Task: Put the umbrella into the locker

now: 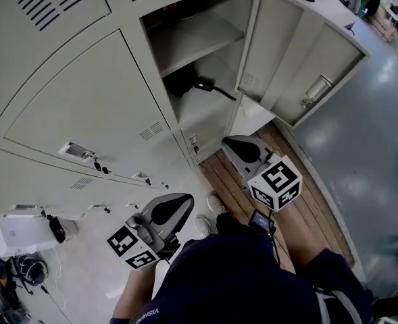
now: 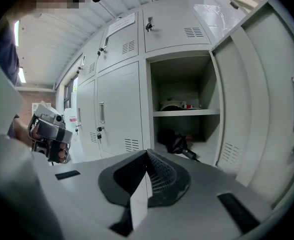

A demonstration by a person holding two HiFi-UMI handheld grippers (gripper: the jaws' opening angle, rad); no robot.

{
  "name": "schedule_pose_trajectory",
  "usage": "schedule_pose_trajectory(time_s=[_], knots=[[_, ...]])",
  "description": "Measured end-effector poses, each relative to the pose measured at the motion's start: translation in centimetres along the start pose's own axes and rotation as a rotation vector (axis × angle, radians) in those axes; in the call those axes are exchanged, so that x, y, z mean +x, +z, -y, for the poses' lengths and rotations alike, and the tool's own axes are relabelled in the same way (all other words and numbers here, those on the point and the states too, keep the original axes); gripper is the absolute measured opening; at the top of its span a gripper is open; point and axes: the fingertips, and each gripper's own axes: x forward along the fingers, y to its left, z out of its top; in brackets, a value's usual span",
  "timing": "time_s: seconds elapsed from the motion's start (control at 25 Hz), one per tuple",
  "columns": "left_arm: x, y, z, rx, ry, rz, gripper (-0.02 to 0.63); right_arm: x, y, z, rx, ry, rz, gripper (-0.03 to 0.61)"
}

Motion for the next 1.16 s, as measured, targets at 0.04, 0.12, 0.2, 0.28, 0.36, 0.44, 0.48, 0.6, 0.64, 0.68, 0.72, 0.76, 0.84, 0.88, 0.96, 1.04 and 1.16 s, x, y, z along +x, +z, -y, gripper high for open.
schedule_pose_trajectory(time_s=[0.04,0.12,0.2,0.28,0.36,0.44,0.48,0.6,0.64,0.68,0.72,0.76,0.84,0.88,0.96,1.04,1.16], knots=[[0.1,0.0,0.0,0.001,0.001,0.001,0.002,-0.1,0.0,-0.2,0.004,0.005,0.001,0.009],[0.1,0.1,0.0,0.004,0.006,0.003,0.002,-0.1,-0.1,-0.7,0.013,0.018,0.003,0.008],[0.2,0.2,-0.1,0.006,0.012,0.007,0.002,0.0,-0.2,-1.2,0.016,0.031,0.001,0.008],[0.2,0.2,-0.3,0.005,0.018,0.01,0.002,0.2,-0.1,-1.6,0.014,0.042,0.002,0.008],[0.1,0.3,-0.4,0.004,0.022,0.013,0.002,0.3,0.0,-1.8,0.015,0.049,0.006,0.008],[0.1,0.4,-0.5,0.004,0.025,0.016,0.002,0.4,0.1,-1.9,0.016,0.052,0.007,0.008],[0.1,0.4,-0.6,0.004,0.026,0.017,0.002,0.5,0.1,-1.8,0.017,0.054,0.007,0.008],[0.2,0.5,-0.7,0.005,0.026,0.018,0.002,0.6,0.1,-1.7,0.021,0.055,0.005,0.008],[0.3,0.5,-0.8,0.005,0.026,0.018,0.002,0.6,0.1,-1.7,0.021,0.054,0.004,0.008],[0.3,0.5,-0.8,0.005,0.025,0.018,0.002,0.6,0.1,-1.7,0.021,0.054,0.002,0.008],[0.4,0.6,-0.8,0.005,0.025,0.018,0.002,0.7,0.0,-1.6,0.02,0.054,0.0,0.008],[0.4,0.6,-0.9,0.005,0.024,0.018,0.002,0.7,-0.1,-1.6,0.02,0.054,-0.004,0.008],[0.5,0.5,-0.9,0.005,0.023,0.017,0.002,0.8,-0.2,-1.4,0.019,0.053,-0.013,0.008],[0.5,0.5,-0.9,0.004,0.022,0.017,0.002,0.8,-0.3,-1.3,0.018,0.052,-0.017,0.008],[0.6,0.6,-0.9,0.002,0.022,0.017,0.002,0.7,-0.4,-1.2,0.018,0.05,-0.022,0.008],[0.7,0.6,-0.9,0.001,0.022,0.018,0.002,0.8,-0.4,-1.1,0.016,0.05,-0.024,0.008],[0.8,0.6,-1.0,0.001,0.022,0.018,0.002,0.9,-0.5,-1.0,0.013,0.051,-0.028,0.008]])
